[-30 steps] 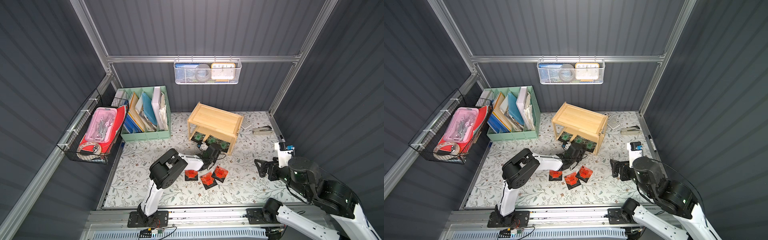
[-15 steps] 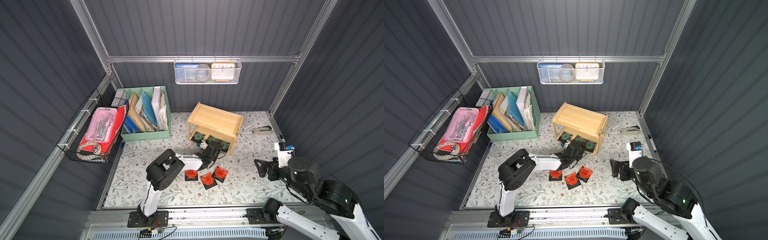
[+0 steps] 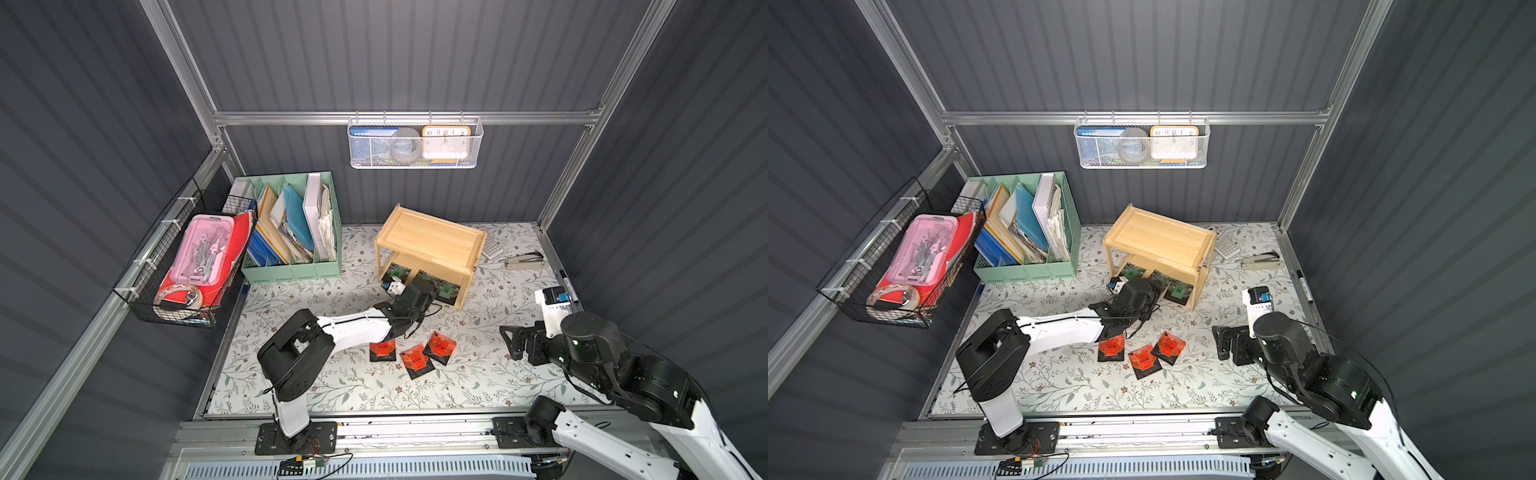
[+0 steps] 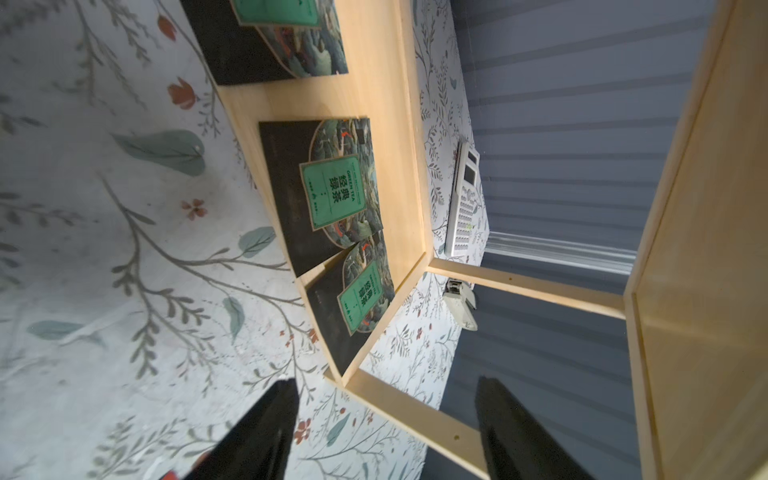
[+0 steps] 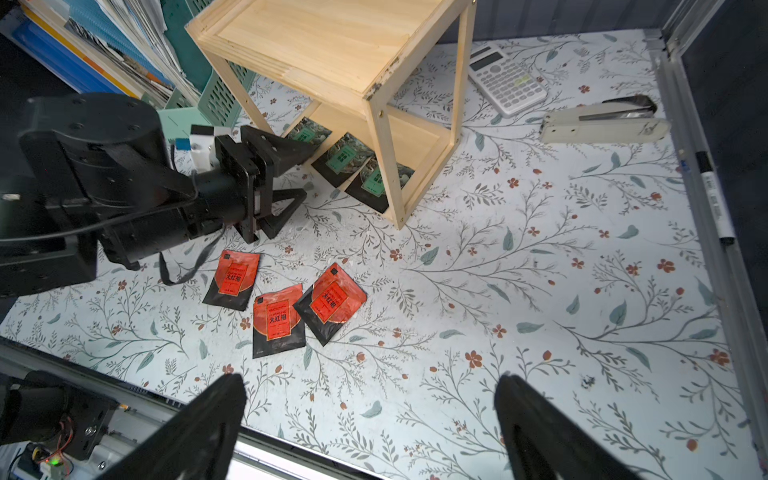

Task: Place the tea bags on the shelf by color
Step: Place the tea bag on the shelf, then pick up the tea bag from the center of the board.

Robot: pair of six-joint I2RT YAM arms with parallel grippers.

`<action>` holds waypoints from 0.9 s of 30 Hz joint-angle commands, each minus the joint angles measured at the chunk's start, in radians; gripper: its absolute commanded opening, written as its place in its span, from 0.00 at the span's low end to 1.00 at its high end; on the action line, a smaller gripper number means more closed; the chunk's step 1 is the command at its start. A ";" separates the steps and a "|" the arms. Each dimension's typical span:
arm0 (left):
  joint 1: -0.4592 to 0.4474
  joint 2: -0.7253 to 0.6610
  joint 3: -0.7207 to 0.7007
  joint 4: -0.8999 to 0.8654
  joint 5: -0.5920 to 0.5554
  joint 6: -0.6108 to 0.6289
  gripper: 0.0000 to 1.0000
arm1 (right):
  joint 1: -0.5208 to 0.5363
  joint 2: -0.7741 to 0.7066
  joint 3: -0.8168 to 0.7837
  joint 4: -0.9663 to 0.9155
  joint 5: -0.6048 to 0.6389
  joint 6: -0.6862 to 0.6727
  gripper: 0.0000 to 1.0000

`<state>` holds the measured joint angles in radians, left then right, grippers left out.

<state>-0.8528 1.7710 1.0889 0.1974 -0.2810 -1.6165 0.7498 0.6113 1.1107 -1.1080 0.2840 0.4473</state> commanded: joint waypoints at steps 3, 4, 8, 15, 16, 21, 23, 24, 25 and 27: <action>0.000 -0.118 -0.055 -0.172 -0.020 0.025 0.91 | -0.003 0.015 -0.043 0.011 -0.136 0.057 0.99; 0.000 -0.141 -0.068 -0.187 -0.021 0.025 0.93 | -0.002 0.015 -0.053 0.022 -0.158 0.062 0.99; 0.000 -0.230 -0.109 -0.248 -0.017 0.030 1.00 | -0.003 0.006 -0.108 0.063 -0.247 0.101 0.99; 0.000 -0.356 -0.143 -0.385 0.007 0.050 1.00 | -0.003 -0.018 -0.224 0.157 -0.381 0.179 0.99; 0.000 -0.370 -0.151 -0.393 0.023 0.051 1.00 | -0.004 -0.019 -0.238 0.170 -0.397 0.188 0.99; 0.000 -0.453 -0.208 -0.430 0.051 0.047 1.00 | -0.004 0.019 -0.308 0.259 -0.495 0.233 0.98; 0.000 -0.476 -0.221 -0.456 0.053 0.058 1.00 | -0.003 0.047 -0.322 0.295 -0.520 0.246 0.95; 0.000 -0.485 -0.226 -0.471 0.055 0.065 1.00 | -0.004 0.067 -0.330 0.316 -0.565 0.256 0.94; 0.000 -0.491 -0.230 -0.485 0.057 0.069 1.00 | -0.004 0.083 -0.335 0.333 -0.577 0.263 0.93; 0.000 -0.500 -0.244 -0.506 0.061 0.079 1.00 | -0.003 0.124 -0.347 0.383 -0.603 0.277 0.90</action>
<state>-0.8528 1.2934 0.8669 -0.2279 -0.2344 -1.5768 0.7498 0.6998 0.7795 -0.8234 -0.2398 0.6849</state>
